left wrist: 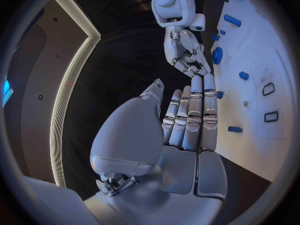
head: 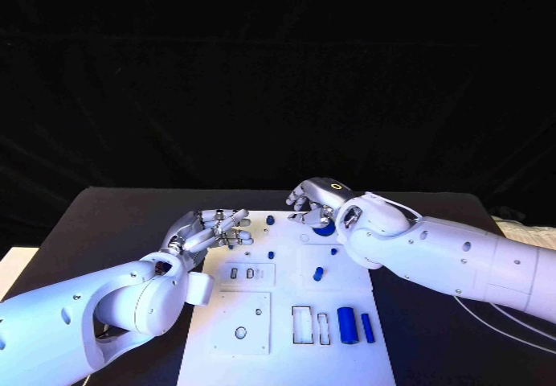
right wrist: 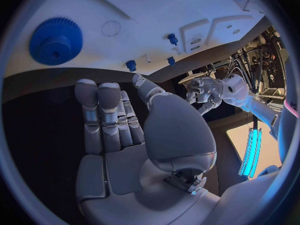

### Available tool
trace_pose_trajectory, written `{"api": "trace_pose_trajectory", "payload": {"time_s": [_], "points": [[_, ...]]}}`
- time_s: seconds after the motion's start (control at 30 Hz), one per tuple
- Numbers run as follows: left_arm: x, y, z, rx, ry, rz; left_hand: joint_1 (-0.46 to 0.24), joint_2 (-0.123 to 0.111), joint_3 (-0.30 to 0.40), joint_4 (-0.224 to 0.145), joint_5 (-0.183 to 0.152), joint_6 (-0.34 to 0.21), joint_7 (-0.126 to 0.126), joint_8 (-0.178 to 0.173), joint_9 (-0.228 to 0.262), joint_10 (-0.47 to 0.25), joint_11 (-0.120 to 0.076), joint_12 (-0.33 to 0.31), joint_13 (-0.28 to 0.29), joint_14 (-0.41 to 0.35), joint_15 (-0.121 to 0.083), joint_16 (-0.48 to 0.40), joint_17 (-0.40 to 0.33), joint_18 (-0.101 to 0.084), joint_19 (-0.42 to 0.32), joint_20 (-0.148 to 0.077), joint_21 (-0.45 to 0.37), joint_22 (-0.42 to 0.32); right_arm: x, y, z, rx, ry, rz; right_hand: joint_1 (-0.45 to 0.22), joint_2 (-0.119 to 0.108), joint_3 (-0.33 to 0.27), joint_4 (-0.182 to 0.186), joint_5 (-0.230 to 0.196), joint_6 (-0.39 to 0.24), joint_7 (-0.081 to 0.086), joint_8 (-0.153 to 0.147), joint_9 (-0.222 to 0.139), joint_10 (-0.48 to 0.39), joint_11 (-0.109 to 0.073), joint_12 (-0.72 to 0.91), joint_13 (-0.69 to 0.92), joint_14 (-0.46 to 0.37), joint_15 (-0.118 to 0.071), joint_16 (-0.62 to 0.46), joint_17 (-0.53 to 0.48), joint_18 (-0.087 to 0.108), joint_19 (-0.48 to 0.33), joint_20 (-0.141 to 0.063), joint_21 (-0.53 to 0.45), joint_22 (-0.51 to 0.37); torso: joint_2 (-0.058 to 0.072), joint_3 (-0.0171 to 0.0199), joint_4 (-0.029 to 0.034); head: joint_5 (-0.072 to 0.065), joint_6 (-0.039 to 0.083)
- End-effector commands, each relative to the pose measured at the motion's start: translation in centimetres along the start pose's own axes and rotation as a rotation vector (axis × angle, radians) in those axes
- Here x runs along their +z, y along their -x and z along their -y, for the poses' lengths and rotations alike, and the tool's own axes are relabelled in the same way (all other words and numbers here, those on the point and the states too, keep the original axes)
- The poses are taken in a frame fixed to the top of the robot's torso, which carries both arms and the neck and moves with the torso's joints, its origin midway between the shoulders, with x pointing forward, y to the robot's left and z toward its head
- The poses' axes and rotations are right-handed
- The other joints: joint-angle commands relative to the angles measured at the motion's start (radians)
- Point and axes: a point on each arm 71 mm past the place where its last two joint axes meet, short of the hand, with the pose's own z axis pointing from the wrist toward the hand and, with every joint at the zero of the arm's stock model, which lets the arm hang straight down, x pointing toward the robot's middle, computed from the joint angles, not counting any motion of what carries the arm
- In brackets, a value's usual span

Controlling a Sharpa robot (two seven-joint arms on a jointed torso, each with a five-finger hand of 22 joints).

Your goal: Assemble the parts on the task board

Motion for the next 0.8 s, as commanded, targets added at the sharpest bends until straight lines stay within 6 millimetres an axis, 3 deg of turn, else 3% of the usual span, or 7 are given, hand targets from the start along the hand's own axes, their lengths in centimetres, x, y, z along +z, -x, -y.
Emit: {"api": "trace_pose_trajectory", "payload": {"time_s": [0.03, 0.17, 0.27, 0.5, 0.6, 0.73, 0.8], "points": [[0.1, 0.1, 0.2, 0.011, -0.017, -0.014, 0.005, 0.007, -0.001, -0.008, -0.003, -0.001, 0.004, -0.006, -0.001, -0.003, 0.005, -0.006, 0.001, -0.009, 0.001, -0.006, 0.002, 0.009, -0.005, 0.001, -0.006, -0.001, -1.4, 1.1, 1.2, 0.089, -0.088, -0.012, 0.001, -0.019, -0.009, 0.01, 0.009, 0.009, -0.009, 0.0, -0.001, 0.077, -0.02, 0.033, 0.016, 0.018, -0.012, 0.05, 0.058, -0.027, 0.033, -0.007, 0.045, 0.066, -0.004, 0.0013, -0.0107, 0.001, 0.004], [0.2, 0.7, 0.2, 0.019, -0.022, -0.002, 0.005, 0.007, -0.001, -0.008, -0.003, 0.0, 0.004, -0.006, -0.001, -0.003, 0.005, -0.006, 0.001, -0.009, 0.001, -0.006, 0.002, 0.009, -0.005, 0.001, -0.006, -0.001, -2.9, 2.0, 3.3, 0.154, -0.172, -0.065, -0.009, -0.063, -0.051, 0.018, 0.058, -0.005, -0.031, -0.014, -0.008, 0.197, -0.05, 0.116, 0.078, 0.045, -0.038, 0.158, 0.184, -0.045, 0.087, -0.036, 0.121, 0.176, -0.01, 0.0027, -0.0169, 0.003, 0.005], [0.3, 1.2, 0.1, 0.025, -0.023, 0.008, 0.007, 0.007, -0.001, -0.01, -0.003, 0.0, 0.003, -0.006, -0.001, -0.002, 0.005, -0.006, 0.001, -0.01, 0.002, -0.007, 0.003, 0.009, -0.006, 0.001, -0.007, -0.002, -3.5, 2.2, 4.6, 0.176, -0.215, -0.096, -0.012, -0.075, -0.098, 0.032, 0.074, -0.021, -0.037, -0.022, -0.009, 0.223, -0.058, 0.204, 0.171, 0.054, -0.046, 0.239, 0.28, -0.06, 0.116, -0.047, 0.174, 0.254, -0.012, 0.004, -0.0187, 0.001, 0.007], [0.4, 2.5, 0.1, 0.041, -0.028, 0.041, 0.011, 0.009, 0.001, -0.014, -0.002, 0.002, 0.003, -0.005, 0.0, 0.0, 0.004, -0.007, 0.002, -0.011, 0.001, -0.009, 0.006, 0.009, -0.007, 0.001, -0.007, -0.002, -3.8, 2.1, 6.2, 0.166, -0.275, -0.148, 0.03, -0.036, -0.178, 0.062, 0.102, -0.045, -0.029, -0.015, -0.007, 0.111, -0.055, 0.519, 0.546, 0.053, -0.042, 0.35, 0.418, -0.072, 0.124, -0.038, 0.233, 0.333, -0.012, 0.0042, -0.0206, -0.003, 0.006], [0.5, 2.9, 0.1, 0.043, -0.029, 0.048, 0.011, 0.009, 0.001, -0.014, -0.002, 0.002, 0.003, -0.005, 0.0, 0.0, 0.004, -0.007, 0.002, -0.011, 0.001, -0.009, 0.006, 0.009, -0.007, 0.001, -0.007, -0.002, -3.5, 2.0, 6.4, 0.128, -0.275, -0.15, 0.041, -0.039, -0.19, 0.063, 0.129, -0.047, -0.03, -0.014, -0.007, 0.089, -0.05, 0.549, 0.591, 0.053, -0.037, 0.364, 0.437, -0.072, 0.125, -0.038, 0.241, 0.347, -0.012, 0.0035, -0.0196, -0.006, 0.004], [0.7, 3.5, 0.2, 0.038, -0.028, 0.062, 0.011, 0.009, 0.001, -0.014, -0.002, 0.002, 0.003, -0.005, 0.0, 0.0, 0.004, -0.007, 0.002, -0.011, 0.001, -0.009, 0.006, 0.009, -0.007, 0.001, -0.008, -0.002, -3.1, 1.6, 6.5, 0.099, -0.274, -0.154, 0.049, -0.036, -0.2, 0.067, 0.133, -0.048, -0.029, -0.012, -0.007, 0.097, -0.049, 0.618, 0.674, 0.054, -0.036, 0.378, 0.457, -0.073, 0.124, -0.035, 0.248, 0.356, -0.011, 0.0038, -0.0177, -0.005, 0.0], [0.8, 3.8, 0.2, 0.027, -0.019, 0.071, 0.012, 0.009, 0.001, -0.014, -0.002, 0.002, 0.003, -0.005, 0.0, 0.0, 0.004, -0.007, 0.002, -0.011, 0.001, -0.009, 0.007, 0.009, -0.007, 0.001, -0.008, -0.002, -2.9, 1.4, 6.5, 0.093, -0.273, -0.157, 0.051, -0.035, -0.211, 0.07, 0.128, -0.045, -0.029, -0.008, -0.006, 0.161, -0.049, 0.789, 0.847, 0.066, -0.035, 0.422, 0.519, -0.075, 0.128, -0.033, 0.255, 0.369, -0.011, 0.0036, -0.0168, -0.006, -0.003]]}}
